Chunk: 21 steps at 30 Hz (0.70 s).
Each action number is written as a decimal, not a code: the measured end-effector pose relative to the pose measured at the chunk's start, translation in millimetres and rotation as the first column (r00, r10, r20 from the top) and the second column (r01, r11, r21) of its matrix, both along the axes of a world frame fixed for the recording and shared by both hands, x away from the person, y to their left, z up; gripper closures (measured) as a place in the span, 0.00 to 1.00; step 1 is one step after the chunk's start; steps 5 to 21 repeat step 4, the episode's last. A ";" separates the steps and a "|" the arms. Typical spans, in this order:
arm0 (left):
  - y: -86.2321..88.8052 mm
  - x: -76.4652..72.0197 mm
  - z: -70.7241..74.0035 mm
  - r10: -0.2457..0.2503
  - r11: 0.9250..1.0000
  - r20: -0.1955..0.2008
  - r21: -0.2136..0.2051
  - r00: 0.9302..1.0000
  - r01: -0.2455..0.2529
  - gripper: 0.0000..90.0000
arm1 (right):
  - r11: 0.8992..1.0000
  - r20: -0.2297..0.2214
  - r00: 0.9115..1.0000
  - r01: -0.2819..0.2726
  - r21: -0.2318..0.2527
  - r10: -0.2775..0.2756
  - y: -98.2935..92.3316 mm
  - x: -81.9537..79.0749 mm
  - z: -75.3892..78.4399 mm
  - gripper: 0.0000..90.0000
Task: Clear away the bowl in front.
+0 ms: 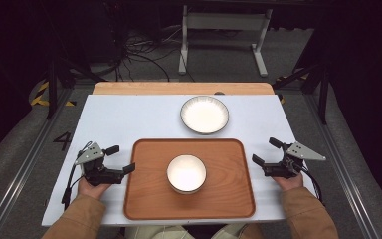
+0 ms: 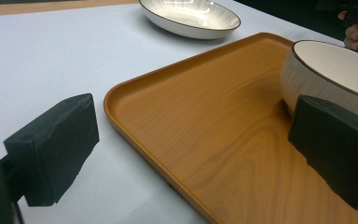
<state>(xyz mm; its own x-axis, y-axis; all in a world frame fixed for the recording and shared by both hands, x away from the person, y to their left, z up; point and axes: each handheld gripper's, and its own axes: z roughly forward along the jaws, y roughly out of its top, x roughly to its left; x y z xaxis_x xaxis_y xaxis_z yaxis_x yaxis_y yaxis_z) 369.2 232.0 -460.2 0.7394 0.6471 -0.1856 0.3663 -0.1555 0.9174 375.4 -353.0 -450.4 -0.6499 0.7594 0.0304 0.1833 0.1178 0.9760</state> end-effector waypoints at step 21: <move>0.8 0.2 0.3 0.001 1.000 0.000 -0.002 1.000 -0.001 0.03 | 1.000 0.000 1.000 0.001 0.001 -0.001 0.0 0.0 0.0 0.01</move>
